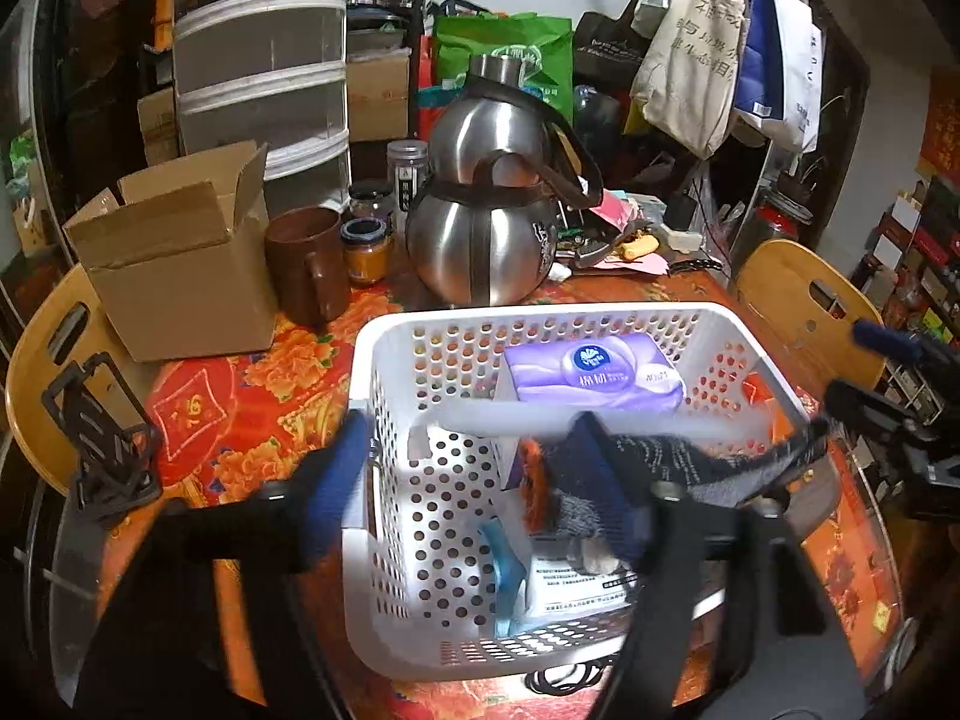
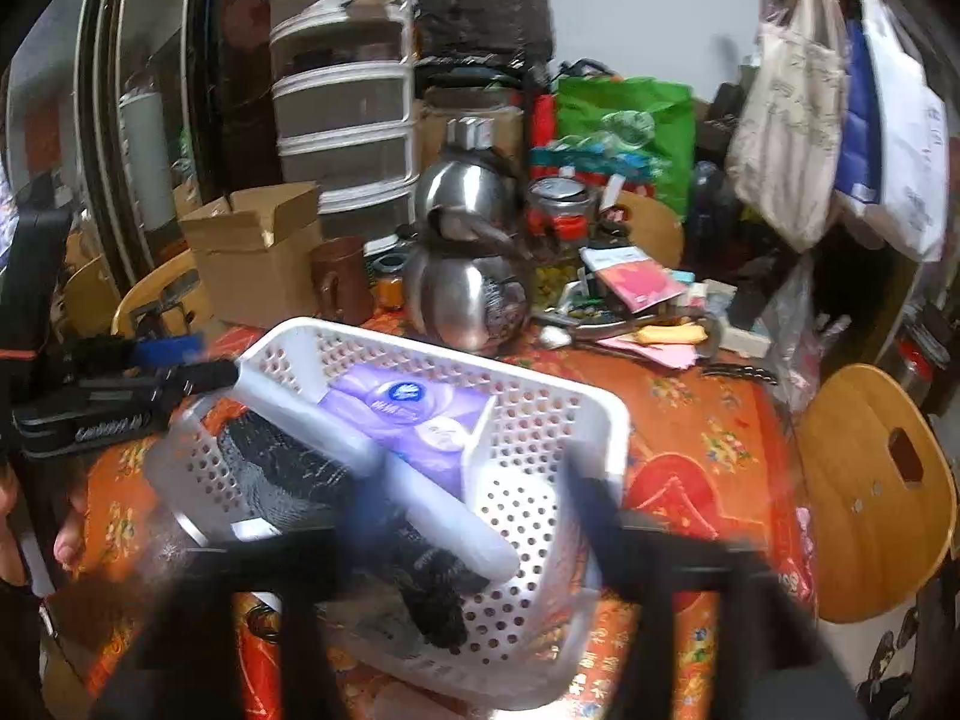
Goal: Organize soft objects
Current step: 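Lift the plastic bag into the basket and open both grippers, then move both grippers back to the black cable and white roll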
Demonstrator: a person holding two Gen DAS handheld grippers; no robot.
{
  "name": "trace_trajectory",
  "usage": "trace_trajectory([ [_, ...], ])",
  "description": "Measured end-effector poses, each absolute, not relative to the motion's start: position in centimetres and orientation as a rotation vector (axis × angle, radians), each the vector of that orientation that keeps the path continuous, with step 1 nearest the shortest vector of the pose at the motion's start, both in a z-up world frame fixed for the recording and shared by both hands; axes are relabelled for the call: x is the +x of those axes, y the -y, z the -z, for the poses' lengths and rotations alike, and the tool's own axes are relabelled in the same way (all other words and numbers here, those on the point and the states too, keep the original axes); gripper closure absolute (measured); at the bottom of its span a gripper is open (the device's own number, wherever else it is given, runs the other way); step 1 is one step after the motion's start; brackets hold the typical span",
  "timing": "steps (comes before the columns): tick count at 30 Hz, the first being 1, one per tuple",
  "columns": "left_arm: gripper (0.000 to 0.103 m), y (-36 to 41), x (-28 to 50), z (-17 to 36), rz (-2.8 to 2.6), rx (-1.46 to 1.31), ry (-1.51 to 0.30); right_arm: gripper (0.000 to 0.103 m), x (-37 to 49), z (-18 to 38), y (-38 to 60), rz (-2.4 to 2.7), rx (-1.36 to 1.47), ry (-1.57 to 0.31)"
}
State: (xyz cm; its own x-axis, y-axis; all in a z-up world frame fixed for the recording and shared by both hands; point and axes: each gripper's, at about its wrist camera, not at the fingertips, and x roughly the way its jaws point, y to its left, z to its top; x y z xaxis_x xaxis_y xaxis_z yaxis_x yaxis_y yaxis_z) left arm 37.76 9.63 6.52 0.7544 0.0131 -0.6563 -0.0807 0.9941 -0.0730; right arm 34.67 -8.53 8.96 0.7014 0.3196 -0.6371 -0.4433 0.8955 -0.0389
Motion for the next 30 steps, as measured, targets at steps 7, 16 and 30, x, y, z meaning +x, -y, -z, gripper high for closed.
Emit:
trace_trajectory([
  [7, 0.019, -9.7, 36.3, -6.5, -0.063, -0.100, -0.715, 0.012, 33.6, -8.8, 10.6, -0.403, -0.161, -0.691],
  [16, 0.014, -9.0, 27.4, -6.4, -0.060, -0.083, -0.689, 0.012, 27.7, -7.4, 14.5, -0.403, -0.078, -0.663],
  [30, 0.013, -5.4, 24.4, 4.9, -0.005, -0.138, -0.850, 0.012, 23.5, 4.2, 14.3, -0.441, -0.006, -0.895],
])
